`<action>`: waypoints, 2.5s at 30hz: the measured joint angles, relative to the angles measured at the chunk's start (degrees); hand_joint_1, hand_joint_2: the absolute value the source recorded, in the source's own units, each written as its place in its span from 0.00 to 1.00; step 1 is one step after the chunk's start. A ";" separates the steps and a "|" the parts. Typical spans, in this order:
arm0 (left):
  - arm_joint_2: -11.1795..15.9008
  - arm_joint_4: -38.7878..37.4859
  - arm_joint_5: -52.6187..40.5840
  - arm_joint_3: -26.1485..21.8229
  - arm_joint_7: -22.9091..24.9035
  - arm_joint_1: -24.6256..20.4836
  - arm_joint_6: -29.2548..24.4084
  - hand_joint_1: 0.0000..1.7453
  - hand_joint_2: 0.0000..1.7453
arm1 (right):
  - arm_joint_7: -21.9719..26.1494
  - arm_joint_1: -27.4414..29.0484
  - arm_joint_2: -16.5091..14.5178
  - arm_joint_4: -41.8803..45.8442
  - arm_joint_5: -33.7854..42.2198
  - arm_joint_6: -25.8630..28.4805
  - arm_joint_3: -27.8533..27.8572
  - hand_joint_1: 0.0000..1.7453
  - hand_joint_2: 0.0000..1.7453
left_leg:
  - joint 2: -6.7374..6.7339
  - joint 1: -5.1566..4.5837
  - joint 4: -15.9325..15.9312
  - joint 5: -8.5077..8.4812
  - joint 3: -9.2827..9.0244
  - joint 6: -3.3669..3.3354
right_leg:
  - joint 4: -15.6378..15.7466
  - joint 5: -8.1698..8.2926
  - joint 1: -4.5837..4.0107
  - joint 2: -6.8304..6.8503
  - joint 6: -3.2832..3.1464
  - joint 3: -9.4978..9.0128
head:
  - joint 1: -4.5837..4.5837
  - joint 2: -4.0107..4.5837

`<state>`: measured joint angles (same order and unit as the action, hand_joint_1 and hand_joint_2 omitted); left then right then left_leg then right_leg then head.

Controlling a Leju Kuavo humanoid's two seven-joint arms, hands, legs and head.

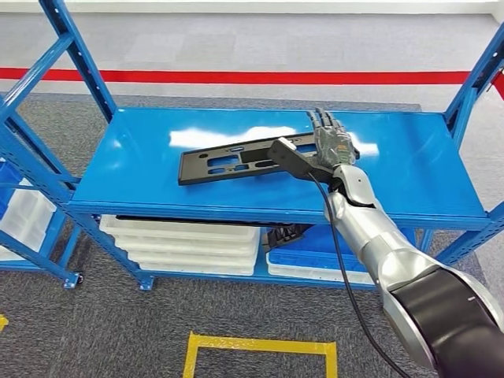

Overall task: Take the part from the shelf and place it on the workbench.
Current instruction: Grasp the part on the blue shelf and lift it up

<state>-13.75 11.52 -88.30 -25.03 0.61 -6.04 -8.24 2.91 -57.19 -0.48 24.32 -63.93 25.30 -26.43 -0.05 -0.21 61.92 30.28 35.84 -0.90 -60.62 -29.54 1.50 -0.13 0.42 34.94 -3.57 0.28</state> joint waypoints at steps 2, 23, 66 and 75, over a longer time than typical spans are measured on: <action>0.00 0.00 0.00 0.00 0.00 -0.05 0.00 0.00 0.00 | 0.00 -0.04 -0.02 0.00 -0.02 0.01 0.00 0.00 0.00 | 0.01 0.30 6.28 3.44 2.68 0.69 | 0.02 0.01 0.09 0.09 -0.26 0.01 | 0.00 0.00; 0.01 0.00 0.01 0.02 0.00 0.12 -0.02 0.00 0.00 | 0.05 -0.02 0.06 -0.01 0.05 0.03 0.04 0.00 0.00 | -0.12 0.04 -3.30 -2.06 -1.68 -1.65 | -6.42 -2.12 -0.22 0.14 1.77 2.74 | 0.07 0.00; 0.13 -0.02 0.00 0.02 0.07 0.15 -0.03 0.00 0.00 | 0.04 -0.02 -0.03 0.07 0.09 0.10 0.24 0.00 0.00 | 0.12 0.48 13.37 5.12 6.52 1.23 | 0.11 -0.20 0.09 0.12 -0.34 -0.05 | -0.08 0.00; 0.16 -0.01 0.00 0.03 0.10 -0.05 -0.05 0.00 0.00 | 0.04 -0.14 -0.04 0.13 0.13 0.14 0.26 0.00 0.00 | 0.10 -0.26 -2.42 -2.17 -0.51 -1.46 | 0.10 -0.85 -0.10 0.05 0.85 -0.19 | -0.04 0.00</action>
<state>-13.58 11.51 -88.30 -24.99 0.71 -6.08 -8.29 2.95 -57.33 -0.52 24.45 -63.81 25.44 -26.17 0.05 -0.47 59.50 28.12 35.33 -2.37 -60.52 -30.40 1.40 -0.08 1.27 34.75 -3.61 0.28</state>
